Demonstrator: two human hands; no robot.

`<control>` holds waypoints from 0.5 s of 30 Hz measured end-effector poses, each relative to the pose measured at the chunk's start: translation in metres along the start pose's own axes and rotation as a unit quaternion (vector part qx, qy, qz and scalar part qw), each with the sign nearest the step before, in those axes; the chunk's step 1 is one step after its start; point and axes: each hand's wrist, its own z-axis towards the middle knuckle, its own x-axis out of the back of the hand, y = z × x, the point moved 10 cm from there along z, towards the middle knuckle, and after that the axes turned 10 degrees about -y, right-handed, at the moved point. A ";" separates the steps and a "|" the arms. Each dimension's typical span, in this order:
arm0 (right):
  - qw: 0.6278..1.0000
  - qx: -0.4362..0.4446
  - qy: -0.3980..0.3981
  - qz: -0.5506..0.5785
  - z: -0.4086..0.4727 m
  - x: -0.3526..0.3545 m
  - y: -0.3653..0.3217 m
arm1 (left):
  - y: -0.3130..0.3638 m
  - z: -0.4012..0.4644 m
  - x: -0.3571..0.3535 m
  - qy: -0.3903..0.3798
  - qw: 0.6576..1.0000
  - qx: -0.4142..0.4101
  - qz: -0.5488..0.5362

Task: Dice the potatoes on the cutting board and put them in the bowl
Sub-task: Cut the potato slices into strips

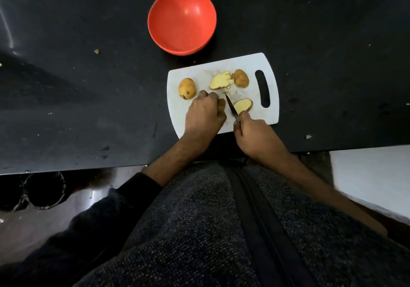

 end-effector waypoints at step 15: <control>1.000 0.018 -0.006 0.001 0.013 -0.008 -0.013 | -0.027 0.005 0.005 0.004 0.982 0.024 -0.186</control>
